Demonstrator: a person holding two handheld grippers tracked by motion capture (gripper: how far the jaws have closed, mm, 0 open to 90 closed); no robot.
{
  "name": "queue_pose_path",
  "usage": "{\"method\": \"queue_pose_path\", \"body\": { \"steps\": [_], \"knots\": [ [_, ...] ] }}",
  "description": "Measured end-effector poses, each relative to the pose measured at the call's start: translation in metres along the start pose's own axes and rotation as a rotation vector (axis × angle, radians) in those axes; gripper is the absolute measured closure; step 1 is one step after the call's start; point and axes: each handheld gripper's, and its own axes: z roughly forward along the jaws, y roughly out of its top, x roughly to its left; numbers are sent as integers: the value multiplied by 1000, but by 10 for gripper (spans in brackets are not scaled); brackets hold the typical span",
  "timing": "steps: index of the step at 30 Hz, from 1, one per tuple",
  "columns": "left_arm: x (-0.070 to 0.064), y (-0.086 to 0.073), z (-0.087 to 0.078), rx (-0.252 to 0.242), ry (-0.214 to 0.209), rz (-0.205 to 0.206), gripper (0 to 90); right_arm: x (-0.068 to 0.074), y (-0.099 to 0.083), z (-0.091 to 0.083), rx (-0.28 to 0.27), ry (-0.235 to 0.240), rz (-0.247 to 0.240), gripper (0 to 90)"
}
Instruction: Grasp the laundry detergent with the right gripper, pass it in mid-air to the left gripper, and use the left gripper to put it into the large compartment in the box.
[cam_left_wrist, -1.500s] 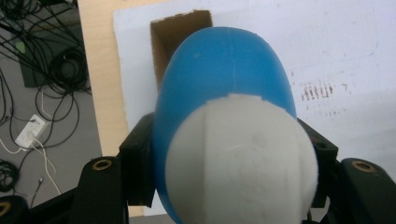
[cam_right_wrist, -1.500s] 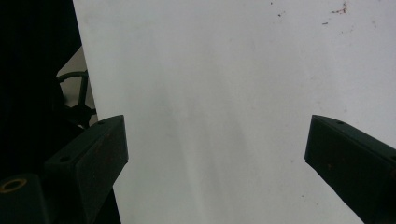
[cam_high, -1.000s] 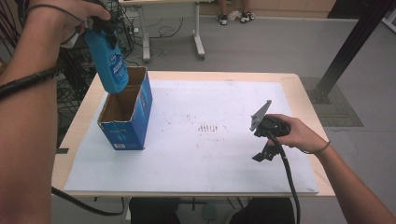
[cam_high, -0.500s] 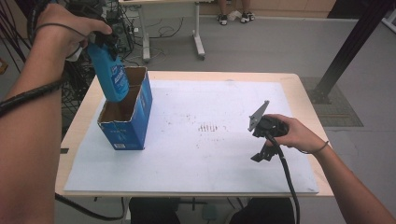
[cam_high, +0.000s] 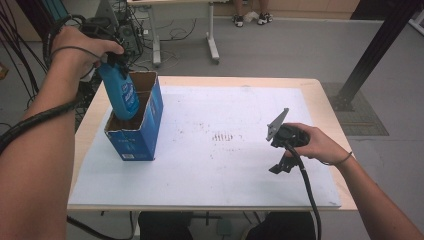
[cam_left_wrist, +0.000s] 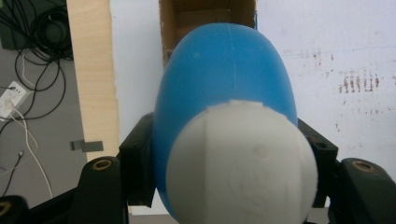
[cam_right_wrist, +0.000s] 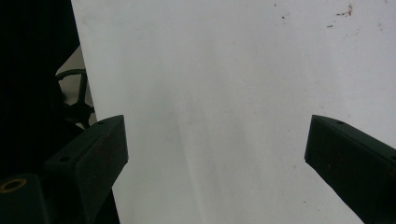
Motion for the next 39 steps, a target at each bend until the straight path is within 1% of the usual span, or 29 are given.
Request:
{"method": "queue_pose_path", "body": {
  "steps": [6,12,17,18,22,24,31,36,39],
  "knots": [
    [-4,0,17,13,11,7,378,1,0,1,-7,4,2,61],
    [-4,-3,35,18,-6,5,378,0,-3,2,-5,6,6,61],
    [-5,-5,47,25,-6,-1,378,-1,-4,2,-8,4,9,60],
    [-4,-5,50,30,-6,3,378,-1,-4,3,-8,5,8,60],
    [-3,-7,61,32,-8,-7,378,-1,-3,4,-9,7,7,61],
    [-3,-7,65,34,-6,-4,378,-1,-3,4,-7,8,9,61],
    [0,-11,81,37,-11,-18,377,-1,-4,5,-8,5,9,60],
    [0,-12,90,42,-12,-22,377,-1,-3,6,-3,6,9,60],
    [0,-13,96,35,-6,-23,377,-1,-3,6,-6,4,10,60]
  ]
}}
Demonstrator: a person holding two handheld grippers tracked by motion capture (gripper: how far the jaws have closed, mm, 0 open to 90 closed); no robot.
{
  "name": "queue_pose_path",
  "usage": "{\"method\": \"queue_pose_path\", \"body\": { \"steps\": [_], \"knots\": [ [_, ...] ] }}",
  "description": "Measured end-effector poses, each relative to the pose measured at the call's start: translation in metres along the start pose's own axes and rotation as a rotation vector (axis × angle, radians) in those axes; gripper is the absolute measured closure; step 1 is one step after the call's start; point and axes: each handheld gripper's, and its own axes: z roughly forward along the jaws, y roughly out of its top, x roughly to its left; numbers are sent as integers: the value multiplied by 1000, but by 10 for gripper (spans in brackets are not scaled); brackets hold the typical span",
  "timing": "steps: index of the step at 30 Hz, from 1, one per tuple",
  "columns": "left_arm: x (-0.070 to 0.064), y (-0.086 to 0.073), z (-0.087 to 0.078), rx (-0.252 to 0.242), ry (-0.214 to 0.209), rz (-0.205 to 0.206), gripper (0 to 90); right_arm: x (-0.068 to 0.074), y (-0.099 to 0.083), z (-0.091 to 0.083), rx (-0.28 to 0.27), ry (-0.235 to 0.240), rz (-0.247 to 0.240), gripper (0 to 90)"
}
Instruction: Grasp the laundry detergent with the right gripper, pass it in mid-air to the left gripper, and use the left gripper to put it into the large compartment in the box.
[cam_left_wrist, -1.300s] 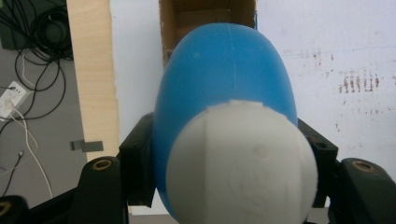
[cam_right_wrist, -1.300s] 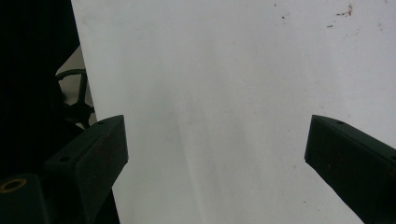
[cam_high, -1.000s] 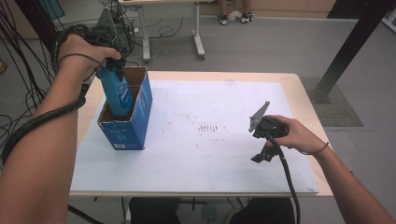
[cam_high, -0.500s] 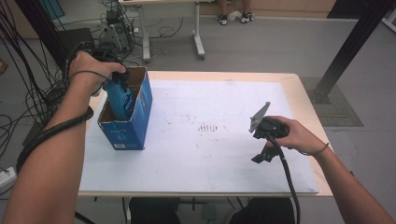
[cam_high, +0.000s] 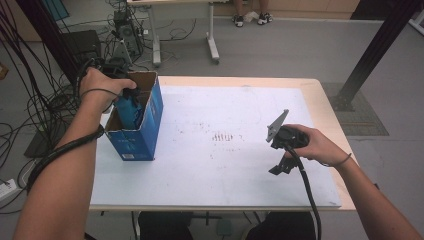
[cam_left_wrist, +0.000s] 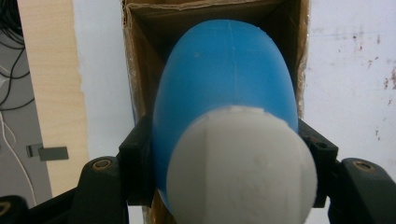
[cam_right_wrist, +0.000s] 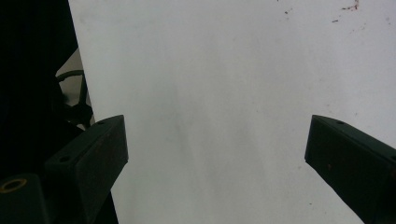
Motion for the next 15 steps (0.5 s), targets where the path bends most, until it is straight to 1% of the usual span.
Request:
{"method": "queue_pose_path", "body": {
  "steps": [4,7,8,15],
  "knots": [
    [0,-1,6,-4,0,-8,377,0,0,2,2,3,4,61],
    [0,-2,11,-6,-4,-7,377,0,-1,2,2,4,5,60],
    [0,-3,12,-13,-5,-12,377,-1,-1,2,3,5,5,61],
    [-1,-4,22,-9,5,-13,377,0,0,3,6,1,0,62]
  ]
}}
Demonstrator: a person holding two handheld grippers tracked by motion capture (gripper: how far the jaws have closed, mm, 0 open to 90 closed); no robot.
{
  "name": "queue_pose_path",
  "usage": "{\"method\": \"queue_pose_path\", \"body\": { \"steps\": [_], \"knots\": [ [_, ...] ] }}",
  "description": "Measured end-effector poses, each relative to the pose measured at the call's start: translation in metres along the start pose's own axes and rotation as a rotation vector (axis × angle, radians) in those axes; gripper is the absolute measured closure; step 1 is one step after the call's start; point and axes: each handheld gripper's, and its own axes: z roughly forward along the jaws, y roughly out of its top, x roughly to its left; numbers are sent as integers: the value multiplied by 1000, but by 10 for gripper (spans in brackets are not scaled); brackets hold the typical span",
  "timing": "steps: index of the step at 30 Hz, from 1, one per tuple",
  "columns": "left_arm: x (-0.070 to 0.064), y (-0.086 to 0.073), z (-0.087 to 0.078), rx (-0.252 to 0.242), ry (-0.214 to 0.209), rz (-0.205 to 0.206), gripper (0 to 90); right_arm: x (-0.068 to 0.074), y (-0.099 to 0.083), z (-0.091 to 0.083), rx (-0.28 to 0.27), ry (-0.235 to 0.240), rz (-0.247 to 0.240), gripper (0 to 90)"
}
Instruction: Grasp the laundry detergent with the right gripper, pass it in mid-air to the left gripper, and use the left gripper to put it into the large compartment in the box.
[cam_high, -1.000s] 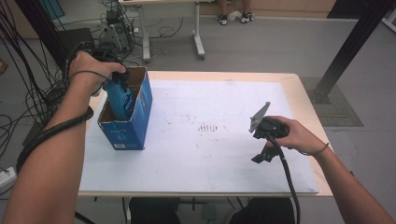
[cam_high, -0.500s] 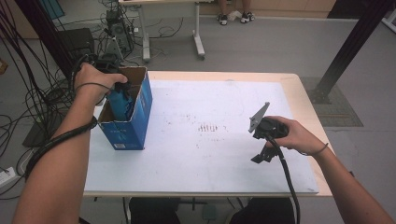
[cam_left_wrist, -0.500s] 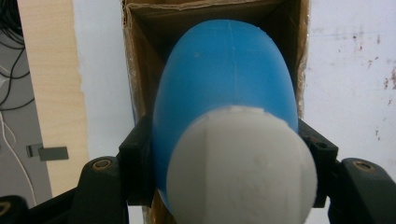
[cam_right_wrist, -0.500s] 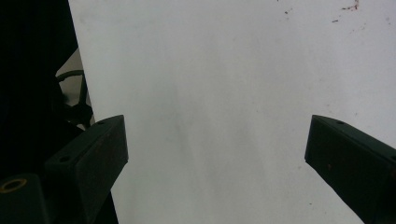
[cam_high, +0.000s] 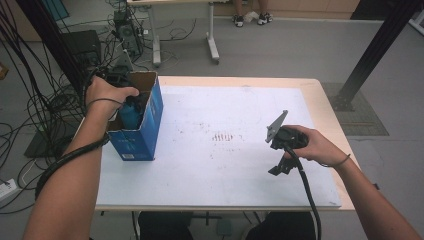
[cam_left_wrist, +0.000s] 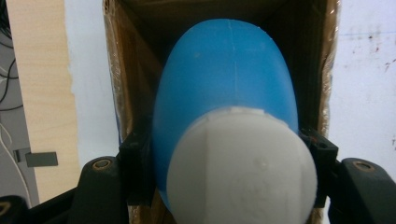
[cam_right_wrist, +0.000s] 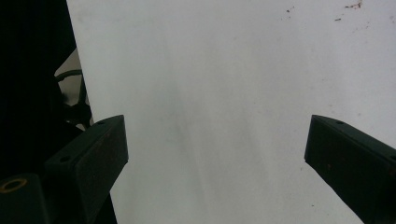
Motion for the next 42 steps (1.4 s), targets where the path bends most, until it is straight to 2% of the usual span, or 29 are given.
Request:
{"method": "queue_pose_path", "body": {
  "steps": [19,42],
  "knots": [
    [-2,-8,18,-1,-1,-15,377,1,1,2,6,-4,-3,62],
    [-3,-10,19,-9,2,-18,377,1,2,3,13,-1,-4,62]
  ]
}}
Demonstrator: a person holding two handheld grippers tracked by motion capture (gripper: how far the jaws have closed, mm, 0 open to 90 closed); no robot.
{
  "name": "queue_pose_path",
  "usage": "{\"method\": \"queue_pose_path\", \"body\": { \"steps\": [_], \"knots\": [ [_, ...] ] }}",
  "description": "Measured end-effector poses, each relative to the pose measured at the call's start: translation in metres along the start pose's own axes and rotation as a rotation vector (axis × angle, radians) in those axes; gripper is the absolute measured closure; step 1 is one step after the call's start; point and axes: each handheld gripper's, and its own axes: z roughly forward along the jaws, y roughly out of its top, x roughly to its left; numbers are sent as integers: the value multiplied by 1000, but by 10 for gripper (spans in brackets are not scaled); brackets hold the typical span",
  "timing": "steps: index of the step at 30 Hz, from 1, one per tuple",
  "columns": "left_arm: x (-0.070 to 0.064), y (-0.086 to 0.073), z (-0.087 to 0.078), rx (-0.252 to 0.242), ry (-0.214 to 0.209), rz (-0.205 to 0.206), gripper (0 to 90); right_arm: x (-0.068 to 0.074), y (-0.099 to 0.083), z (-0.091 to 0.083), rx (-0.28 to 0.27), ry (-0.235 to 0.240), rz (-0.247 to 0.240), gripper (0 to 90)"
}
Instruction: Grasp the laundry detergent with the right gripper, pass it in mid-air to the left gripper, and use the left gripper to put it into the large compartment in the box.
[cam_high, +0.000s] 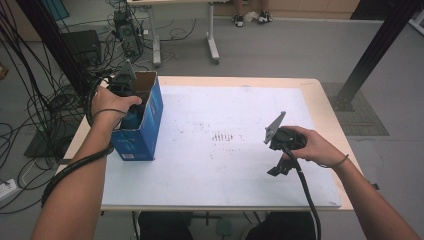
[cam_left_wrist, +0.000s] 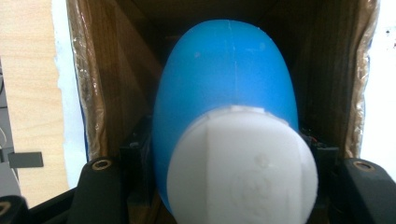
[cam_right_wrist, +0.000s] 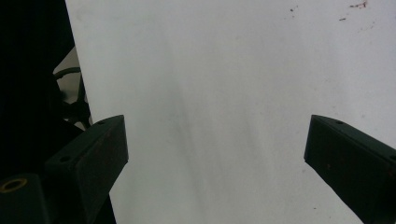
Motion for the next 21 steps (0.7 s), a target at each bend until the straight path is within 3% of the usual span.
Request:
{"method": "queue_pose_path", "body": {
  "steps": [21],
  "knots": [
    [-1,0,0,-5,6,0,376,-2,-2,0,-10,-6,3,62]
  ]
}}
